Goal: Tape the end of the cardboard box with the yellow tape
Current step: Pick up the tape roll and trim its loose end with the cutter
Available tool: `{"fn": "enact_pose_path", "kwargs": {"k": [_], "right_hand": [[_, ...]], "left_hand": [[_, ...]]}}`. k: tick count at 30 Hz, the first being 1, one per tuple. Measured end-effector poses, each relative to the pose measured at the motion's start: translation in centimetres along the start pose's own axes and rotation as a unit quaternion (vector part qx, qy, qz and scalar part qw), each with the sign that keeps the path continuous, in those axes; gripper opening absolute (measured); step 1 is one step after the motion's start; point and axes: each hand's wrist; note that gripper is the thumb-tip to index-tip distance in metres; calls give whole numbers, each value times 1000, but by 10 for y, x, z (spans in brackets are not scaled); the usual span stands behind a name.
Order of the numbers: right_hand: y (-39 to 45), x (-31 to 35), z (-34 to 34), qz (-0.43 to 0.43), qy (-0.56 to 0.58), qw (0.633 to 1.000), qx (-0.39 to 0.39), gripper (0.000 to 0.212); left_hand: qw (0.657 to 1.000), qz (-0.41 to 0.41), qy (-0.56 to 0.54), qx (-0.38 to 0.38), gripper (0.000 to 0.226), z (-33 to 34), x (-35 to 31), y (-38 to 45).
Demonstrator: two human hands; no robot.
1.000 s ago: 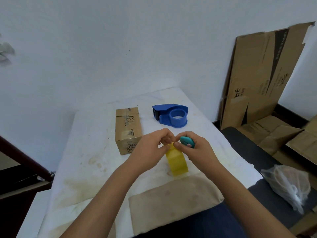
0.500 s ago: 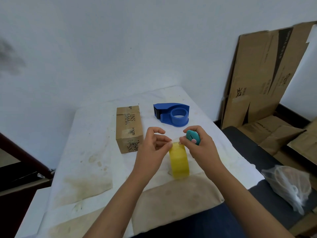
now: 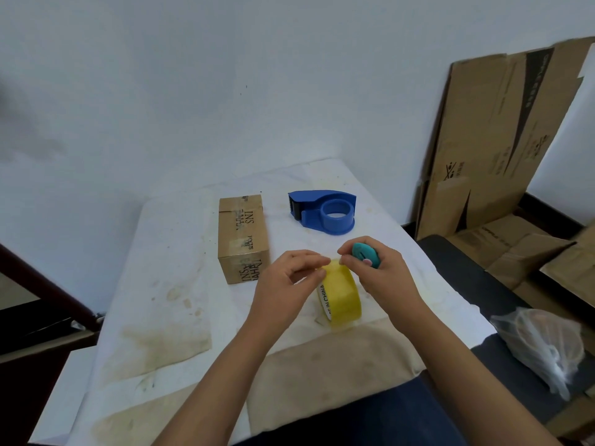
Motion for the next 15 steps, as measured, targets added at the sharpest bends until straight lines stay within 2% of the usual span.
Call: {"fn": "enact_pose_path", "kwargs": {"k": [6, 10, 15], "right_hand": [[3, 3, -7, -18, -34, 998, 51, 15], [6, 6, -10, -48, -96, 990, 89, 20], [7, 8, -10, -85, -173, 976, 98, 24]], "left_hand": [[1000, -23, -12, -6, 29, 3, 1, 0], [1000, -20, 6, -11, 26, 3, 0, 2], [998, 1, 44, -43, 23, 8, -2, 2]]}}
Point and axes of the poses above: each hand's wrist, its own y-axis towards the middle knuckle, its own z-axis out of the palm, x = y × z, and after that the axes turned 13 degrees about -z, right-handed
